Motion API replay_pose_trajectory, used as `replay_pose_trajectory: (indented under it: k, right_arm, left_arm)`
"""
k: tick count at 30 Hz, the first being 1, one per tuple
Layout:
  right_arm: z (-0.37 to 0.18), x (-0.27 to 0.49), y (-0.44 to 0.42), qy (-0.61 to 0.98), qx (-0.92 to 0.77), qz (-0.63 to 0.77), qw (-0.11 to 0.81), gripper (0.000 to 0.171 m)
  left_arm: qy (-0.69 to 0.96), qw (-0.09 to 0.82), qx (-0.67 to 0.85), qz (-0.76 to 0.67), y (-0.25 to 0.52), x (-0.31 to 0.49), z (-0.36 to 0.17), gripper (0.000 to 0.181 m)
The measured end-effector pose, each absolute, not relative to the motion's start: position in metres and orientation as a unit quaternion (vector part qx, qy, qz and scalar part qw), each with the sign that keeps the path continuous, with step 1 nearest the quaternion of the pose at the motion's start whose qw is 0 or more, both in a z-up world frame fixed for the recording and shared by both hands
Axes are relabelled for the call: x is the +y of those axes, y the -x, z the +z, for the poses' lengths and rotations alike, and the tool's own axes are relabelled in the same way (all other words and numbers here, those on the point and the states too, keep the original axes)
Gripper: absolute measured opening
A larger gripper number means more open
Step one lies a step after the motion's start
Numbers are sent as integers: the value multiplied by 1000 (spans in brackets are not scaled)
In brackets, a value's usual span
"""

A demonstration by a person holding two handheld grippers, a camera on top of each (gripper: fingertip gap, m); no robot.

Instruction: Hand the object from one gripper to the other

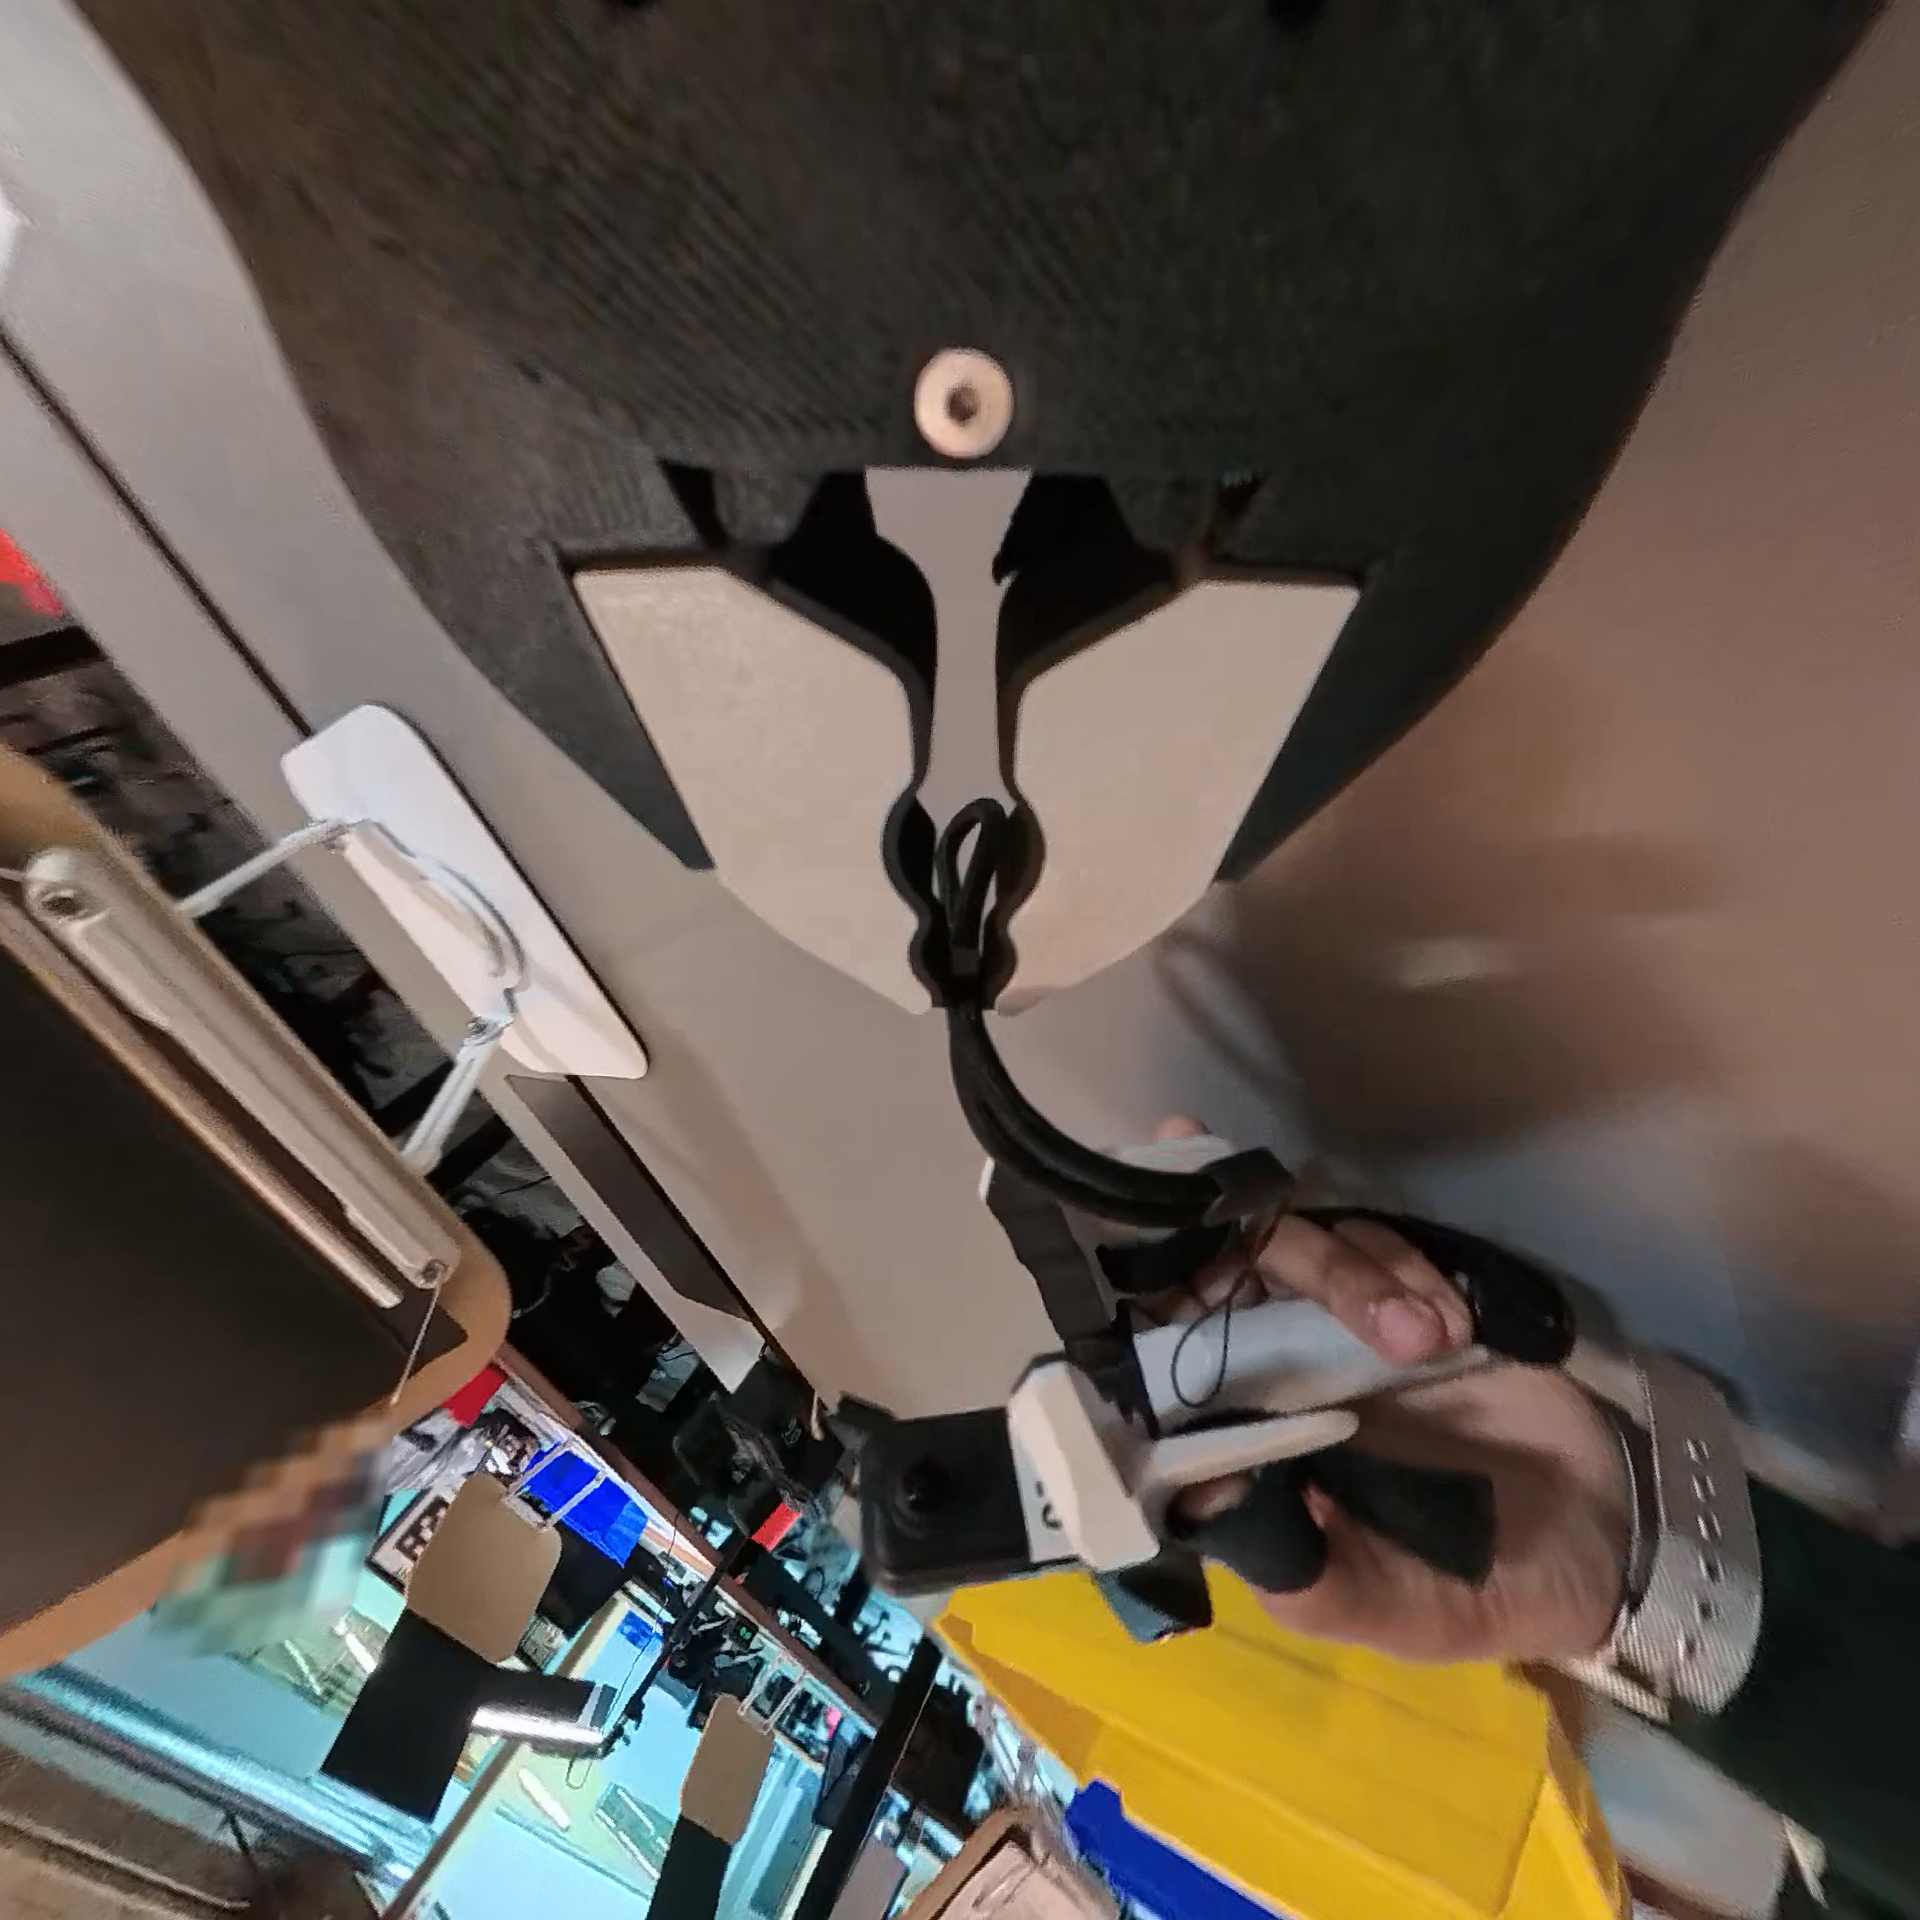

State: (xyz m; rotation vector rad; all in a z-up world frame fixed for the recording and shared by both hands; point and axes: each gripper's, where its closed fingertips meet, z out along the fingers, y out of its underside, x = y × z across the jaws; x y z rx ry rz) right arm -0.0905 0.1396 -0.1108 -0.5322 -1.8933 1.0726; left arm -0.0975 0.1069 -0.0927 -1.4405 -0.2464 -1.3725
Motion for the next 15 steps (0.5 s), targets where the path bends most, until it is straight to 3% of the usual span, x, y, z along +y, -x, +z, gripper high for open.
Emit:
replay_pose_trajectory:
  k: [15]
  right_arm:
    - [-84,165,90,355,-651,599,302,5]
  left_arm:
    - [577,604,-118,-537,121,101,-78,38]
